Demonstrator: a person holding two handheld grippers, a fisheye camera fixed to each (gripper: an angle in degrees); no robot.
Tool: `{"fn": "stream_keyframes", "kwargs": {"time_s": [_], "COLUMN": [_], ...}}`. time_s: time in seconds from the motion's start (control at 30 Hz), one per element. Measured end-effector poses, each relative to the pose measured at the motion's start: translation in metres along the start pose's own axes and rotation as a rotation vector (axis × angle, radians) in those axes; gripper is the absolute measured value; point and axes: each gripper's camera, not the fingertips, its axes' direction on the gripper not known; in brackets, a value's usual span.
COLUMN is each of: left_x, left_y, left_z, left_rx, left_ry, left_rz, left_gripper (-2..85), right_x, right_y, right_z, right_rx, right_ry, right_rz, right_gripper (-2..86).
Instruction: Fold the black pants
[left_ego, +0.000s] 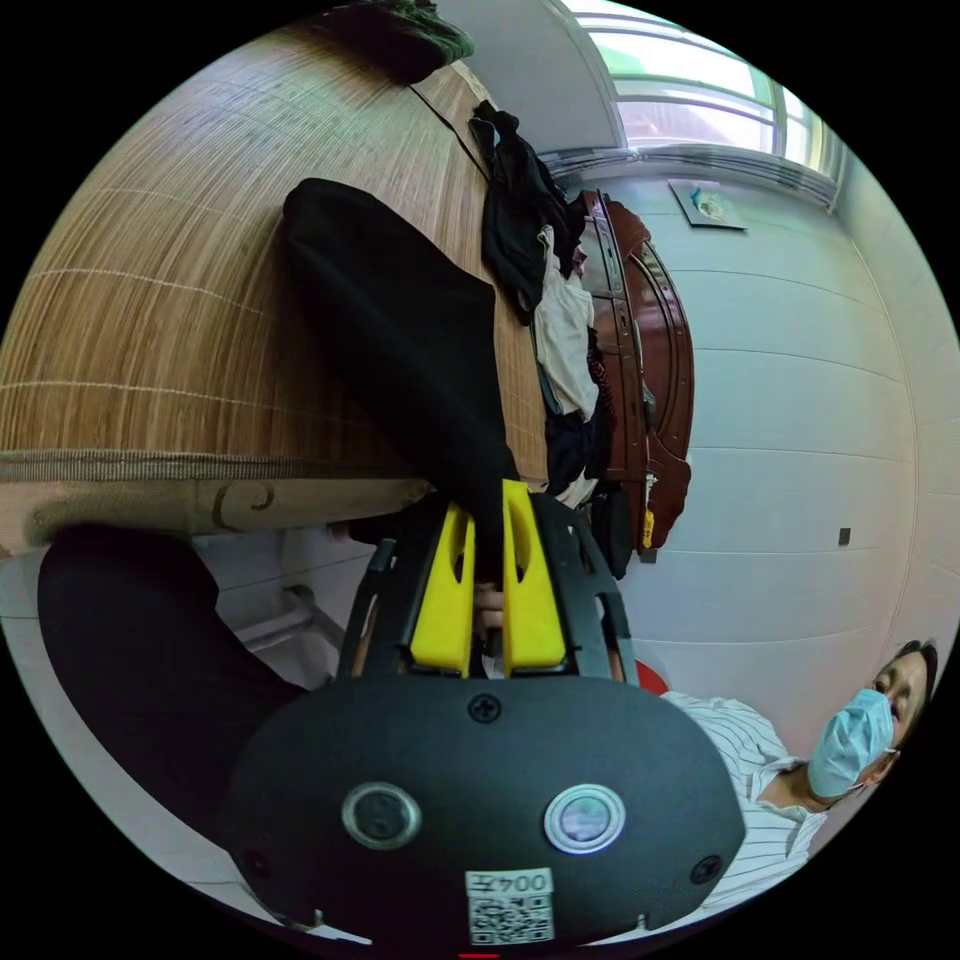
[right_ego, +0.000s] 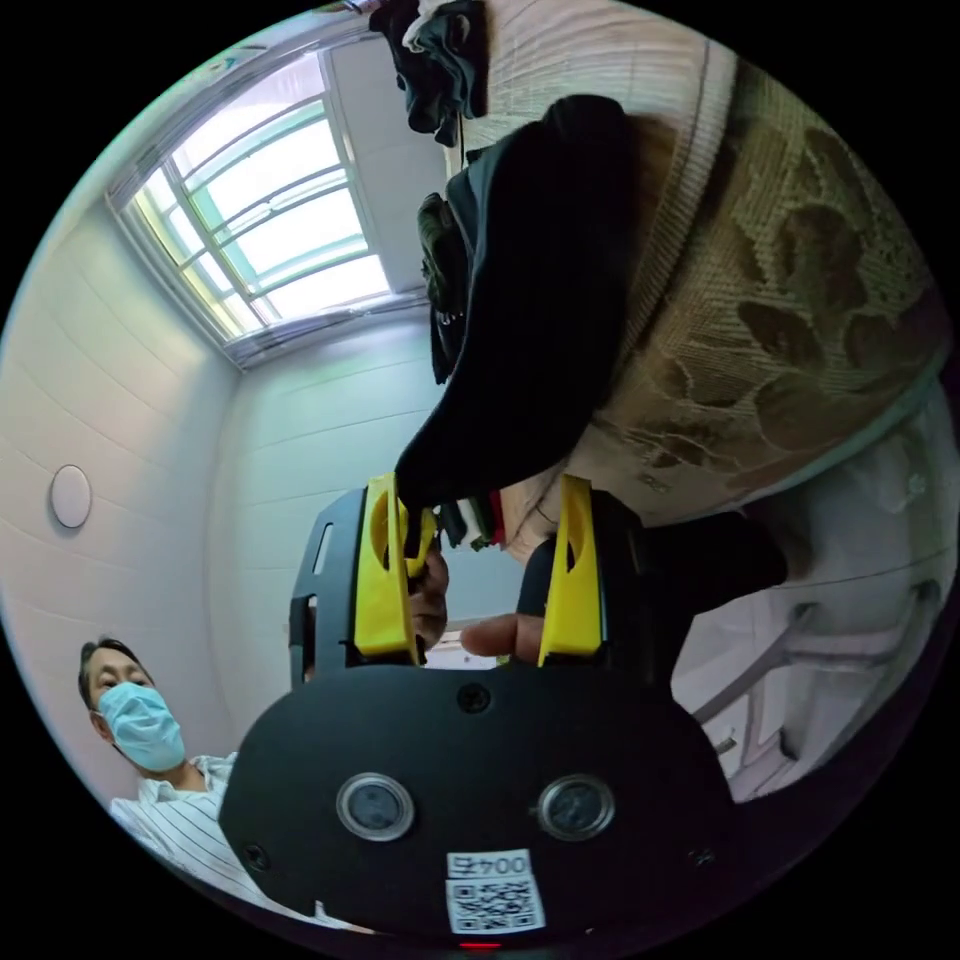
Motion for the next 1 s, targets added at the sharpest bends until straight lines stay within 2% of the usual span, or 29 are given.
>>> {"fn": "stream_keyframes", "kwargs": {"time_s": [0.2,0.47,0.7,1.0], "left_x": [0.017,0.027,0.045,0.072], "left_y": [0.007,0.026,0.043,0.066], "left_z": [-0.016,-0.025,-0.026,-0.013], "left_rx": [-0.002,-0.006,0.006,0.005], "left_ry": [-0.005,0.017,0.054,0.069], "left_rz": [0.002,-0.021,-0.030,-0.041], "left_gripper": [6.1,6.0,6.0,6.1], "right_x": [0.006,0.008,-0.007,-0.010], "right_y": [-0.020,-0.032,-0.028,-0.040], "right_z": [0.010,0.021,0.034,0.079], "right_rx": [0.049,0.108,0.144,0.163], "right_ry": [-0.183,-0.100,-0.154,-0.100], "right_rz": [-0.002,0.041,0.025,0.041], "right_gripper": [21.2,17.2,17.7,16.0]}}
